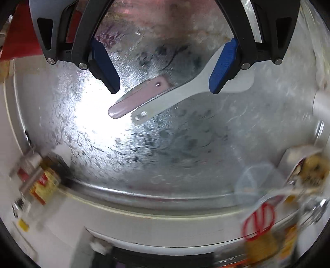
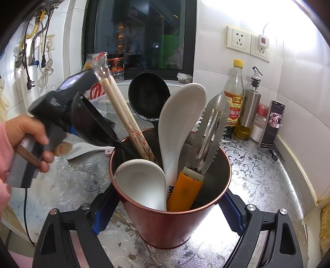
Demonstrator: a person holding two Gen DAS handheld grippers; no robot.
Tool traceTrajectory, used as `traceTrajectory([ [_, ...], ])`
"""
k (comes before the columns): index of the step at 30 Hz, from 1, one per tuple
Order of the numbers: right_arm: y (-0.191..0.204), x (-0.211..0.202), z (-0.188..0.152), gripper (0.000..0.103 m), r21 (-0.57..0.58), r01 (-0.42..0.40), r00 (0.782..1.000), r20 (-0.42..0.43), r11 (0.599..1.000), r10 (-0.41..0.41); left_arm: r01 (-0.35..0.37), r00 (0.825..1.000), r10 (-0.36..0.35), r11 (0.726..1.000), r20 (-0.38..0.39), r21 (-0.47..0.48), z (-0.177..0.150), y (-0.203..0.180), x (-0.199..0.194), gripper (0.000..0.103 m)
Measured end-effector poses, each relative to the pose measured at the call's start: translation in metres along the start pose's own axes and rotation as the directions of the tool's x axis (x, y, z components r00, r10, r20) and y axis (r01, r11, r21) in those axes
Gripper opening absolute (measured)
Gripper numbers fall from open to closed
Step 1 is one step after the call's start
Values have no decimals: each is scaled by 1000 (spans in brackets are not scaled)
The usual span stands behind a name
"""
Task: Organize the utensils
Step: 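Grasp the pink-handled utensil by its handle with the left gripper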
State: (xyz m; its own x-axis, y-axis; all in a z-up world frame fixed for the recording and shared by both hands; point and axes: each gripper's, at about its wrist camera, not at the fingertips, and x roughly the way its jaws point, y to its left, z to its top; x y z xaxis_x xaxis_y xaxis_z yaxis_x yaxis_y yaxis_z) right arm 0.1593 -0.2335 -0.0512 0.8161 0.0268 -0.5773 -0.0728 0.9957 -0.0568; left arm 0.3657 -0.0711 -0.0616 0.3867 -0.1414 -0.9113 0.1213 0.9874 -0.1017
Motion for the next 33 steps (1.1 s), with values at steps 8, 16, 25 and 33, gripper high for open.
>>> traceTrajectory([
  [8, 2, 0, 1, 91, -10, 1, 1000, -3, 1000, -1, 4, 1000, -4, 992, 1, 128, 12, -33, 17, 78],
  [16, 1, -1, 1, 91, -7, 2, 1000, -4, 1000, -2, 41, 999, -38, 981, -21, 192, 12, -57, 29, 44],
  [25, 1, -1, 1, 91, -7, 1, 1000, -5, 1000, -1, 24, 999, -18, 975, -31, 223, 7, -65, 43, 27],
  [33, 1, -1, 1, 91, -7, 1, 1000, -5, 1000, -1, 30, 1000, -28, 978, -11, 208, 3, -47, 35, 25],
])
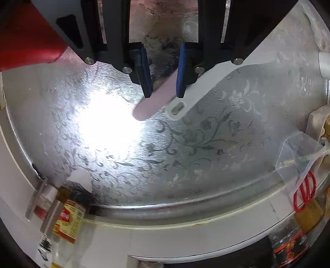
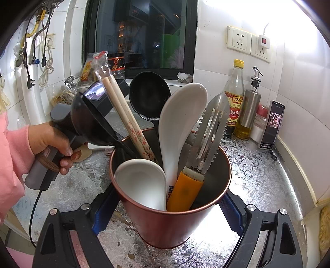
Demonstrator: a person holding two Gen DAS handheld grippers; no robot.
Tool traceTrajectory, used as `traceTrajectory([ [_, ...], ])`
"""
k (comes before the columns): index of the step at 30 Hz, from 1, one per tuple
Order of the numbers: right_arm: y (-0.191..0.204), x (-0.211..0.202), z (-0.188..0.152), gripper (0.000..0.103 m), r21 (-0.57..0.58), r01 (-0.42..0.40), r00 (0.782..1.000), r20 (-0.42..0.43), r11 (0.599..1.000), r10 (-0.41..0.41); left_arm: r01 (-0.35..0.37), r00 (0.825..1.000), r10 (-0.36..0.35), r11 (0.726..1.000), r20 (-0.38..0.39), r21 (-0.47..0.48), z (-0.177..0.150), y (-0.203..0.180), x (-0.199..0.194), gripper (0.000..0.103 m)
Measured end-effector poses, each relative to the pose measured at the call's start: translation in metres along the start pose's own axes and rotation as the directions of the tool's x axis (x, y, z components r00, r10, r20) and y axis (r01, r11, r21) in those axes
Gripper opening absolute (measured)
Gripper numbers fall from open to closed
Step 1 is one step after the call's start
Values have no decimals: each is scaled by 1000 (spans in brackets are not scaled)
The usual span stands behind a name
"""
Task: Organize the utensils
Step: 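Grasp the pink-handled utensil by its handle with the left gripper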
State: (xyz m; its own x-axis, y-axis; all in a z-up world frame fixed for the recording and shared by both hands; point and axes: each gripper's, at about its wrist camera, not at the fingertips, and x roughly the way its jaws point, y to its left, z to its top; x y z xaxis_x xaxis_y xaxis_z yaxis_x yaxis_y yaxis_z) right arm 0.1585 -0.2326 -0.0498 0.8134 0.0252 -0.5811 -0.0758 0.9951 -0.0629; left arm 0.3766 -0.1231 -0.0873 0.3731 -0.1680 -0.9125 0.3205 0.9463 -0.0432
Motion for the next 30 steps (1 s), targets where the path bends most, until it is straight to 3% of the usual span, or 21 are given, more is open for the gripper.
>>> traceTrajectory([
  [15, 0, 0, 0, 91, 0, 0, 1000, 0, 1000, 0, 129, 991, -127, 990, -43, 56, -10, -16, -4, 28],
  [17, 0, 0, 0, 91, 0, 0, 1000, 0, 1000, 0, 127, 991, -125, 990, -45, 64, -10, -19, -3, 29],
  [21, 0, 0, 0, 91, 1, -1, 1000, -1, 1000, 1, 139, 989, -135, 987, -61, 78, -8, -23, -1, 51],
  [24, 0, 0, 0, 91, 1, -1, 1000, -1, 1000, 1, 145, 988, -138, 983, -66, 113, -9, -31, 0, 52],
  [30, 0, -1, 0, 91, 2, -1, 1000, -2, 1000, 1, 78, 996, -72, 991, -58, 113, -7, -34, 7, 52],
])
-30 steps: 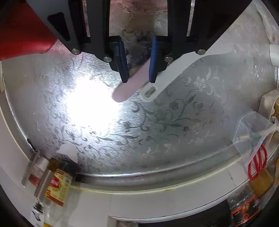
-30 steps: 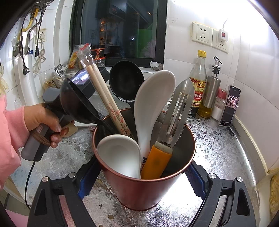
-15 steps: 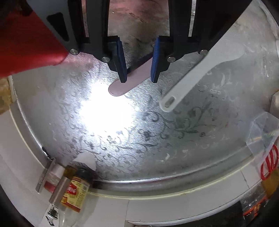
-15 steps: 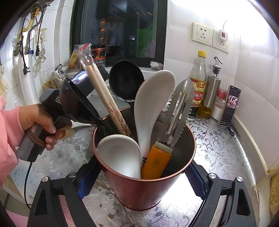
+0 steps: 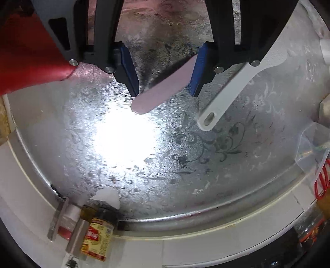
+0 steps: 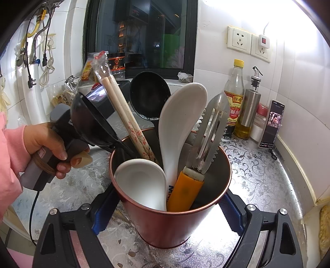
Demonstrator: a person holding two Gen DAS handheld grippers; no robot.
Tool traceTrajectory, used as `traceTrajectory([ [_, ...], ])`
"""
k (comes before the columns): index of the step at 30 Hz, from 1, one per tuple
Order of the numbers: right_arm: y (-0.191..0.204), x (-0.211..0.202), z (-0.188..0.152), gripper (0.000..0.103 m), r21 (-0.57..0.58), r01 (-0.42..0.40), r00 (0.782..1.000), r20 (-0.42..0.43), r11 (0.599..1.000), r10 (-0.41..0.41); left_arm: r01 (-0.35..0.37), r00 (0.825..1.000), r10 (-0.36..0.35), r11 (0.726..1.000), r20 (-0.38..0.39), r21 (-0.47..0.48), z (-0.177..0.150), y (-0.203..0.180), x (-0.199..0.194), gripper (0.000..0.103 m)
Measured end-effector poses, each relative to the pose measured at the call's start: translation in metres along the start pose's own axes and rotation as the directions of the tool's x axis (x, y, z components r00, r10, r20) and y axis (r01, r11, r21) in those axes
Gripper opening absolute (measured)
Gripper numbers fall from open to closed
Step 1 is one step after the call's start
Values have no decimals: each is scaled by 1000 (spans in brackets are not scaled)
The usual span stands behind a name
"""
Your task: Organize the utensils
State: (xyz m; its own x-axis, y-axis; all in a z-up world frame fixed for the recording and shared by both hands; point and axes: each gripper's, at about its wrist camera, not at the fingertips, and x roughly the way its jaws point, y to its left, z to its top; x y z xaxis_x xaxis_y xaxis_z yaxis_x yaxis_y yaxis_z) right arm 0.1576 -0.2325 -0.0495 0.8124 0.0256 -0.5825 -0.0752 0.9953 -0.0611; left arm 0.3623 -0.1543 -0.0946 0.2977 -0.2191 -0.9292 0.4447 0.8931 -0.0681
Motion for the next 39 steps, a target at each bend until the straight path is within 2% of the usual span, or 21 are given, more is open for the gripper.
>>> traceTrajectory([
  [4, 0, -1, 0, 91, 0, 1, 1000, 0, 1000, -1, -10, 1000, 10, 1000, -2, -24, -2, 6, 6, 52],
  [7, 0, 0, 0, 91, 1, 1, 1000, 0, 1000, -1, -21, 1000, 21, 1000, 9, -3, -7, 4, 5, 51],
  [11, 0, -1, -1, 91, 4, 3, 1000, 0, 1000, -3, -41, 999, 41, 999, 10, -22, -15, 8, -1, 36],
  [15, 0, -1, -1, 92, 4, 3, 1000, 0, 1000, -3, -46, 998, 48, 996, 33, -71, -29, 20, -9, 29],
  [24, 2, -1, -1, 92, 2, 10, 1000, -1, 1000, -10, -39, 999, 46, 973, 24, -229, -70, 47, -29, 26],
  [29, 3, 0, -1, 93, 6, 11, 1000, -3, 1000, -11, -10, 1000, 16, 945, 16, -328, -100, 63, -41, 26],
  [39, 2, 2, 0, 93, 14, 6, 1000, -7, 1000, -6, 5, 1000, -8, 929, -6, -370, -145, 63, -60, 26],
])
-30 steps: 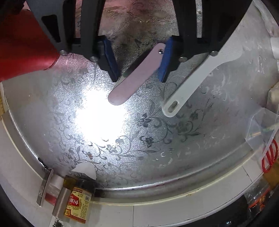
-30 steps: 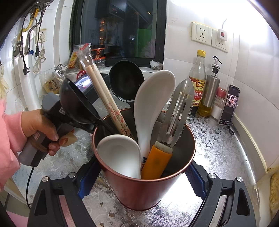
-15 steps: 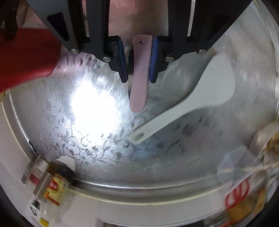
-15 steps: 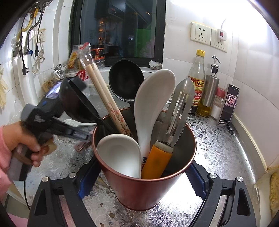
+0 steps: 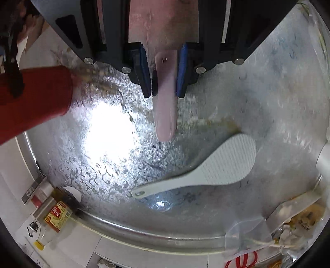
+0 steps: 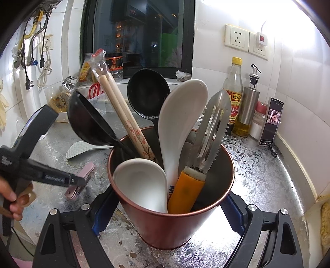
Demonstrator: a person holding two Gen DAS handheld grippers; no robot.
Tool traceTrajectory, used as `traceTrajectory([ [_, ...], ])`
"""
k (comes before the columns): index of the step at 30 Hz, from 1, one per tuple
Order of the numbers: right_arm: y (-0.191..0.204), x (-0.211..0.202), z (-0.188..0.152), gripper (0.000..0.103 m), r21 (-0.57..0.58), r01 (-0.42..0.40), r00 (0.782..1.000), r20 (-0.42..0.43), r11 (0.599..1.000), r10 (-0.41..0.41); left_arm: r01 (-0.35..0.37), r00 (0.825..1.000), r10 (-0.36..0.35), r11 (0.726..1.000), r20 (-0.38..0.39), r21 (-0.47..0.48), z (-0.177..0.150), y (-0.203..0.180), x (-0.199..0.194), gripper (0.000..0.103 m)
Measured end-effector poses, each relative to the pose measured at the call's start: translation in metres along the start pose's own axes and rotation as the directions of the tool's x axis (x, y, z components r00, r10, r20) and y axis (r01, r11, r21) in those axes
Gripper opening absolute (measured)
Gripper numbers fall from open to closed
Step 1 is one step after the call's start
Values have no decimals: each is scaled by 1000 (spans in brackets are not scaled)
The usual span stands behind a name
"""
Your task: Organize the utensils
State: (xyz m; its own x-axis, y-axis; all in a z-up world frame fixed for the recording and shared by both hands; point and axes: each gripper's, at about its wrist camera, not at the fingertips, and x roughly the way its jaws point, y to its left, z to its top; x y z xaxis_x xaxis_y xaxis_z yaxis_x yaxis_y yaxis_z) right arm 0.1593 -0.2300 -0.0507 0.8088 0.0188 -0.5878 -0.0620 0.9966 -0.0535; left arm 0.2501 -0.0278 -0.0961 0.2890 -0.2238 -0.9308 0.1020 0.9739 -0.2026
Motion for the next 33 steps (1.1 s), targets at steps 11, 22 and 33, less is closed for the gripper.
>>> traceTrajectory([
  [11, 0, 2, 0, 93, 3, 0, 1000, -3, 1000, 0, 97, 993, -98, 995, -70, -17, -31, -3, -15, 27],
  [22, 1, 3, 1, 93, 2, 4, 1000, -6, 1000, -4, 101, 992, -106, 991, -64, -83, 6, -3, -2, 27],
  [33, 2, 2, -1, 93, -5, 6, 1000, -7, 1000, -6, 47, 994, -62, 987, -94, -153, 47, 6, 11, 27],
])
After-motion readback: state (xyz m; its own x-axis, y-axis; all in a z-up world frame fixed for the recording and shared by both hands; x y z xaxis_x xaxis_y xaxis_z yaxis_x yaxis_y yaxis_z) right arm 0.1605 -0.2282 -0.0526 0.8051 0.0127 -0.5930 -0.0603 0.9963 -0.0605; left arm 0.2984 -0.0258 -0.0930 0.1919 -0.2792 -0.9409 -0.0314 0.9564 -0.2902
